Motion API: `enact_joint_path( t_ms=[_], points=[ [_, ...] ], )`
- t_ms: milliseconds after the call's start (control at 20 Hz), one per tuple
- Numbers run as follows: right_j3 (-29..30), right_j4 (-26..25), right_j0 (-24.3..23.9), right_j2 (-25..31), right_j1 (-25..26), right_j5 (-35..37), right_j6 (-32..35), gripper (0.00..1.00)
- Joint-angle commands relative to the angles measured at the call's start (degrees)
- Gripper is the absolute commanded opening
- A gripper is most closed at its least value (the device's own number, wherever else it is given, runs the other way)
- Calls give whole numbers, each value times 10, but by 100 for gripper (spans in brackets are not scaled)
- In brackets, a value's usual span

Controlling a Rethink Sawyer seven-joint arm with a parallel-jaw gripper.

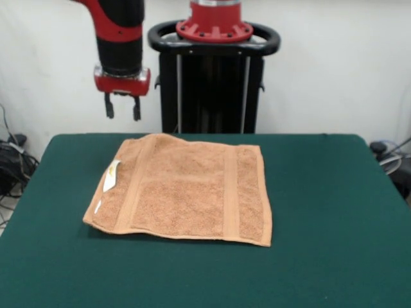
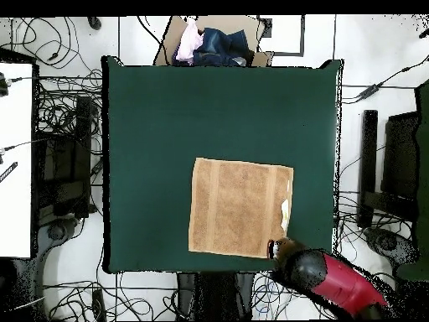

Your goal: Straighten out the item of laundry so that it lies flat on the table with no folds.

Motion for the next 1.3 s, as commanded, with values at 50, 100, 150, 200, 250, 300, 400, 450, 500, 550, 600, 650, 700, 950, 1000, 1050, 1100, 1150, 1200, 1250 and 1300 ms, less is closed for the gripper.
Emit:
enact_joint_path(
  t_ms=[50, 100, 150, 200, 250, 300, 400, 450, 500, 550, 600, 650, 700, 950, 1000, 1050, 1100, 1150, 1200, 1250, 1300],
  points=[
    [-16, 97, 94, 32, 30, -12, 201, 100],
    [-18, 109, 104, 27, 30, -8, 205, 100],
    [-13, 119, 102, 30, 30, -10, 204, 100],
    [-8, 129, 101, 34, 30, -12, 204, 100],
    [-2, 137, 101, 35, 30, -24, 205, 100],
    [1, 142, 100, 36, 31, -35, 203, 100],
    [8, 152, 98, 40, 33, -57, 199, 0],
    [11, 158, 100, 40, 36, -67, 199, 0],
    [11, 164, 101, 41, 39, -74, 199, 0],
    [11, 169, 107, 37, 42, -85, 202, 0],
    [10, 174, 114, 33, 46, -96, 205, 0],
    [7, 178, 117, 32, 49, -101, 206, 0],
    [2, 183, 116, 35, 61, -111, 205, 0],
    [6, 205, 105, 62, 86, -148, 200, 0],
    [5, 210, 107, 62, 86, -145, 198, 0],
    [2, 215, 110, 61, 89, -142, 195, 0],
    [-1, 219, 113, 60, 91, -139, 192, 0],
    [-5, 222, 115, 60, 98, -139, 187, 0],
    [-9, 224, 117, 60, 106, -142, 183, 0],
    [-16, 225, 115, 63, 117, -145, 178, 0],
    [-21, 224, 112, 65, 129, -150, 173, 0]
  ],
)
